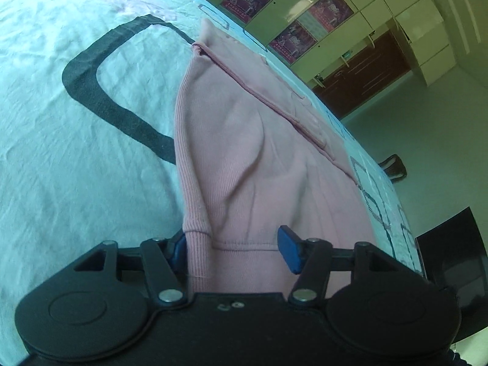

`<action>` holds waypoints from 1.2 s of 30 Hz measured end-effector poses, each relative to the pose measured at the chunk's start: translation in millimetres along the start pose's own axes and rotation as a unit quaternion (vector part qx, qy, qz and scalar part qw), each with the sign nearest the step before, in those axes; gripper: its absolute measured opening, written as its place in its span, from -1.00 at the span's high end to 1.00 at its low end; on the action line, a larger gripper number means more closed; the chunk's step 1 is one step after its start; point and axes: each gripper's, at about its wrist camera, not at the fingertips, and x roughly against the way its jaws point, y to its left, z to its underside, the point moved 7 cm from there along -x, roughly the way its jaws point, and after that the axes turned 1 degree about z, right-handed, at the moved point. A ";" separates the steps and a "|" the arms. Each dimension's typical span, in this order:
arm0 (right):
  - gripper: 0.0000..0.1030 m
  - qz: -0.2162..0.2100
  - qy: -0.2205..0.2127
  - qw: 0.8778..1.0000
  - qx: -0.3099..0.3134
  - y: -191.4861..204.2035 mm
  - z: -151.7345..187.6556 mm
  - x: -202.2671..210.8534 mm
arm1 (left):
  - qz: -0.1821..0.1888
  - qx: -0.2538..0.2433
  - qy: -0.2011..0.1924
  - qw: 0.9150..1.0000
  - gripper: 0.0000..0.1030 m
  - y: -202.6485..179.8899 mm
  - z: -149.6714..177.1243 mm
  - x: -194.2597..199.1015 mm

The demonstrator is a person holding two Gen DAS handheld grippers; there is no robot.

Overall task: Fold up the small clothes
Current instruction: 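Grasp the pink sweatshirt hem with both grippers, then lift the hem with both grippers and fold it toward the collar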

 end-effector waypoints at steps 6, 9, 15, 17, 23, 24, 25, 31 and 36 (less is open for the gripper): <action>0.89 -0.030 -0.009 0.999 0.031 13.0 -10.5 8.9 | 0.010 -0.001 -0.047 0.999 0.90 -2.4 -11.1 10.9; 0.89 -0.073 -0.039 0.995 0.047 18.1 -14.9 28.5 | -0.001 -0.012 -0.070 0.997 0.90 -2.5 -12.9 20.1; 0.89 -0.010 0.002 0.999 0.049 -8.5 -1.5 5.6 | -0.025 0.026 -0.052 0.998 0.90 20.8 -0.4 4.8; 0.89 -0.024 -0.013 0.999 0.045 -3.9 -5.9 9.8 | -0.025 0.023 -0.057 0.998 0.90 18.2 -0.7 8.6; 0.89 -0.061 -0.059 0.993 0.084 40.5 -45.9 25.4 | 0.018 0.021 -0.115 0.993 0.90 -10.6 -29.5 33.7; 0.89 -0.064 -0.067 0.991 0.092 50.3 -56.0 25.5 | 0.028 0.021 -0.127 0.991 0.90 -16.7 -39.1 36.9; 0.89 -0.067 -0.075 0.990 0.099 61.9 -68.8 24.0 | 0.038 0.021 -0.139 0.989 0.90 -23.4 -50.7 38.9; 0.89 -0.041 -0.109 0.986 0.119 113.3 -163.9 -2.8 | 0.086 0.019 -0.178 0.980 0.90 -63.2 -141.6 9.1; 0.89 -0.018 -0.117 0.990 0.082 126.9 -253.4 -55.7 | 0.070 0.019 -0.166 0.983 0.90 -72.1 -222.2 -56.4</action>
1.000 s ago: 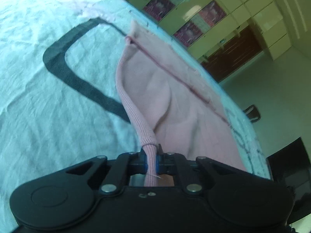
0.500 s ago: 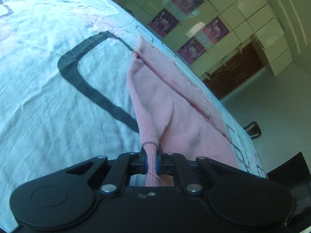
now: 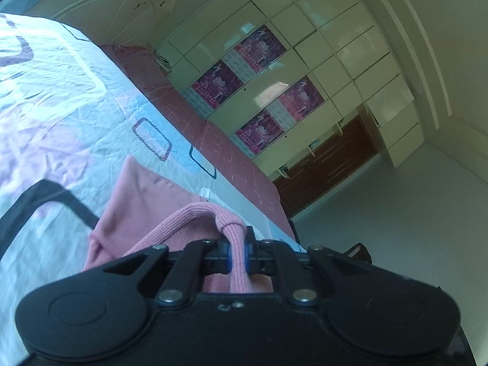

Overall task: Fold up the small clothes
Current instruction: 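Lift the hem with both grippers and fold it toward the collar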

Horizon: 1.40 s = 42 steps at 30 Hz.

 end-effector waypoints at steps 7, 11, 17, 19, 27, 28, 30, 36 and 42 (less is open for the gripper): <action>0.89 0.050 0.031 0.996 -0.063 -55.1 -49.4 -121.7 | -0.056 0.013 0.067 0.996 0.90 51.6 -32.7 -127.3; 0.88 0.078 0.059 0.992 -0.081 -89.8 -50.4 -173.4 | -0.079 0.009 0.106 0.991 0.90 86.6 -33.9 -173.6; 0.37 0.076 0.064 0.991 -0.089 -113.9 -50.9 -195.4 | -0.080 0.009 0.088 0.993 -0.13 108.0 -37.9 -182.0; -0.36 0.072 0.031 0.994 -0.074 -110.3 -58.7 -185.5 | -0.085 -0.009 0.054 0.995 -0.61 106.8 -47.9 -170.1; -0.17 0.130 0.054 0.985 0.102 -94.7 -64.6 -201.4 | -0.130 -0.177 0.160 0.962 0.02 92.6 -44.3 -207.1; -0.17 0.142 0.069 0.979 0.133 -93.2 -58.4 -211.4 | -0.136 -0.192 0.170 0.957 0.04 91.6 -41.3 -212.7; -0.17 0.166 0.093 0.965 0.178 -92.4 -49.1 -226.6 | -0.151 -0.231 0.185 0.943 0.05 89.6 -34.8 -223.9; 0.81 0.187 0.112 0.930 0.296 -81.7 -26.4 -244.6 | -0.164 -0.260 0.150 0.940 0.89 79.5 -31.4 -220.6; 0.84 0.184 0.025 0.928 0.322 -67.4 -37.7 -227.1 | -0.151 -0.241 0.052 0.957 0.89 76.0 -45.4 -190.1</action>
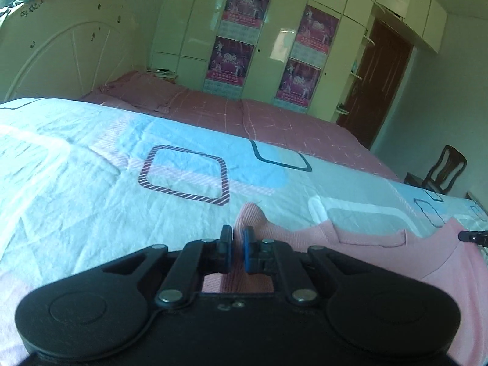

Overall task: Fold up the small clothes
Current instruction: 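Lift the hem with both grippers and fold it toward the collar, then open both grippers to lay the hem down near the collar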

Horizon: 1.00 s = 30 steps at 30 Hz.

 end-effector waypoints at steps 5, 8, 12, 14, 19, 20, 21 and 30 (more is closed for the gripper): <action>0.84 0.024 0.063 0.998 -0.004 2.5 22.5 -36.6 | -0.033 0.012 0.046 0.998 0.89 5.4 9.5 -25.0; 0.83 0.038 0.061 0.997 -0.023 2.6 23.3 -37.7 | -0.038 -0.010 0.060 0.997 0.78 1.9 11.4 -29.9; -0.30 0.071 0.015 0.997 -0.022 6.7 11.7 -6.8 | -0.048 -0.049 0.041 0.997 0.29 -7.9 5.0 -4.6; -0.22 0.018 0.016 1.000 -0.020 30.1 8.4 7.2 | -0.023 -0.071 0.027 0.997 0.26 -30.3 6.3 10.4; 0.07 -0.082 0.047 0.994 0.049 130.9 19.1 -4.6 | 0.071 -0.132 0.085 0.985 0.14 -125.0 35.7 -8.0; 0.07 -0.093 0.057 0.992 0.060 147.6 21.7 -11.1 | 0.081 -0.132 0.093 0.984 0.06 -138.2 40.6 -14.9; 0.07 -0.103 0.065 0.990 0.070 161.6 24.2 -16.8 | 0.087 -0.133 0.097 0.983 -0.04 -146.5 44.0 -20.0; 0.08 0.005 0.074 0.997 0.017 63.9 36.3 -28.1 | -0.009 -0.116 0.077 0.990 -0.10 -52.1 41.4 -15.8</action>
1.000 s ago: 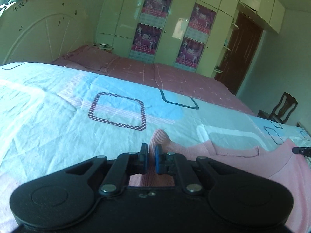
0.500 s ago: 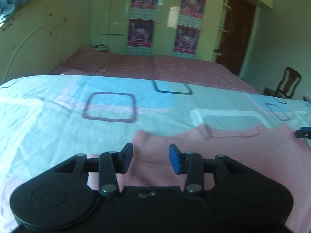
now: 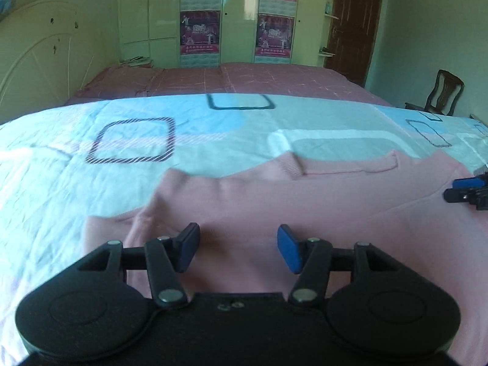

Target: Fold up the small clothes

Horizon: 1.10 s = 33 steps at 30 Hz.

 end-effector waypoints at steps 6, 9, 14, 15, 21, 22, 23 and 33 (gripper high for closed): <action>0.06 -0.010 -0.023 0.999 0.027 22.7 -5.9 36.8 | 0.001 -0.010 -0.021 1.000 -0.11 -20.0 -4.4 31.7; 0.06 -0.061 -0.029 0.997 0.038 65.4 1.8 52.1 | 0.039 -0.037 -0.040 0.998 -0.14 -70.1 2.6 49.8; 0.05 -0.077 -0.005 0.993 0.093 119.6 37.0 45.5 | 0.066 -0.064 -0.011 0.996 -0.18 -121.2 33.5 41.3; 0.03 -0.069 -0.006 0.992 0.106 120.5 42.4 45.6 | 0.058 -0.070 -0.008 0.996 -0.24 -118.8 40.3 37.5; 0.02 0.004 0.005 0.999 0.046 50.4 53.9 68.8 | 0.011 -0.057 -0.018 0.998 -0.33 -66.8 48.1 62.0; 0.02 0.020 0.017 0.999 0.025 28.9 61.2 71.8 | -0.006 -0.055 -0.011 0.998 -0.37 -51.5 54.1 65.0; 0.00 0.018 0.022 1.000 0.004 12.9 68.1 75.2 | -0.004 -0.037 -0.009 0.999 -0.38 -33.3 60.1 69.9; -0.03 0.020 -0.028 0.999 -0.012 25.7 71.4 127.4 | -0.028 0.011 -0.032 0.999 -0.33 -25.5 65.1 110.8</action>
